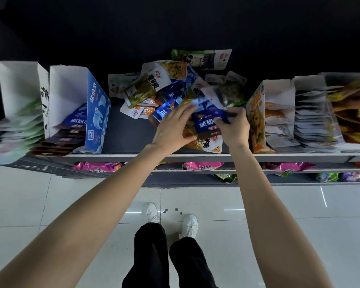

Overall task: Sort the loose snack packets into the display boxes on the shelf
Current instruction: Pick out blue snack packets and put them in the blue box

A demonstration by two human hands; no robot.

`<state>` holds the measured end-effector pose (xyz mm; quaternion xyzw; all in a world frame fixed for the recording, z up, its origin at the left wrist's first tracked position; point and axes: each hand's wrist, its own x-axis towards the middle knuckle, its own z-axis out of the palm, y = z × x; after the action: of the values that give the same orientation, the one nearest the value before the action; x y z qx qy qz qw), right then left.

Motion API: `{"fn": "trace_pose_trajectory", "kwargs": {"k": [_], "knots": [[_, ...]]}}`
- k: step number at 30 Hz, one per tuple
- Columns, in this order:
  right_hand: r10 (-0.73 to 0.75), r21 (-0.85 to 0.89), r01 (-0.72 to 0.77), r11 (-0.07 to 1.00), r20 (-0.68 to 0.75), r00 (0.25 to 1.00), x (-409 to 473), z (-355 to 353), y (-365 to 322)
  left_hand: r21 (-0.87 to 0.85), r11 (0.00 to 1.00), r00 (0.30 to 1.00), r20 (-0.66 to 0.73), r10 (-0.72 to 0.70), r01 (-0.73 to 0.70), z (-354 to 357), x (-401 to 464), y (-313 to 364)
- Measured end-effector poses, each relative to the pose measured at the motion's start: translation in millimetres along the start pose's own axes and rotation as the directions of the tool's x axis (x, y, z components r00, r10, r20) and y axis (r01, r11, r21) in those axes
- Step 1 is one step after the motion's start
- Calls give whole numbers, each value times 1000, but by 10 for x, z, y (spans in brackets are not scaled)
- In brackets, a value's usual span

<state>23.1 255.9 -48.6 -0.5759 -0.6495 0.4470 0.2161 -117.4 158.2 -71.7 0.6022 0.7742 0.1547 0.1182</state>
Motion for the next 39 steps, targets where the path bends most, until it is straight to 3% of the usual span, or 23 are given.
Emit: {"fn": "trace_pose_trajectory", "kwargs": {"k": [2, 4, 7, 10, 12, 14, 16, 18, 21, 23, 27, 30, 33, 37, 39], "knots": [[69, 208, -85, 974, 83, 994, -143, -111, -130, -131, 986, 992, -86, 96, -107, -121, -43, 36], [126, 376, -209, 903, 234, 964, -301, -220, -280, -313, 940, 986, -134, 102, -140, -241, -130, 45], [98, 595, -339, 729, 400, 911, -584, -408, -540, -584, 810, 986, -93, -138, 58, -475, -287, 60], [70, 672, -302, 676, 349, 934, -829, -546, -714, -811, 525, 931, 62, -360, 257, -757, -412, 96], [67, 627, -220, 747, 258, 964, -1010, -594, -808, -880, 370, 901, 131, -414, 298, -916, -495, 119], [3, 505, -80, 859, 151, 988, -1181, -570, -865, -898, 299, 873, 161, -461, 323, -1038, -580, 118], [-164, 272, 137, 952, 79, 983, -1327, -465, -916, -889, 328, 860, 126, -495, 319, -1111, -657, 88], [-287, 106, 274, 956, 144, 947, -1448, -285, -1005, -835, 472, 864, 7, -503, 281, -1183, -758, 82], [-256, 138, 221, 965, 335, 907, -1573, -2, -1216, -488, 862, 910, -281, -305, 138, -1247, -969, 108], [-235, 228, 159, 961, 361, 902, -1614, 163, -1351, -242, 969, 903, -404, -146, 48, -1298, -1130, 172], [-119, 403, 35, 915, 185, 975, -1625, 365, -1558, -154, 985, 921, -389, 14, -81, -1354, -1304, 2], [-96, 382, 3, 924, 227, 969, -1514, 495, -1637, -343, 939, 909, -401, -109, -39, -1583, -1371, -352], [-217, 288, 132, 949, 289, 932, -1413, 690, -1791, -528, 844, 885, -345, -311, 91, -1951, -1347, -762], [-441, 140, 419, 897, 342, 830, -1317, 1073, -2088, -530, 830, 937, -171, -306, 175, -2332, -1124, -1265], [-528, 89, 531, 843, 323, 785, -1256, 1286, -2189, -521, 831, 916, -208, -343, 193, -2425, -1053, -1450]]}}
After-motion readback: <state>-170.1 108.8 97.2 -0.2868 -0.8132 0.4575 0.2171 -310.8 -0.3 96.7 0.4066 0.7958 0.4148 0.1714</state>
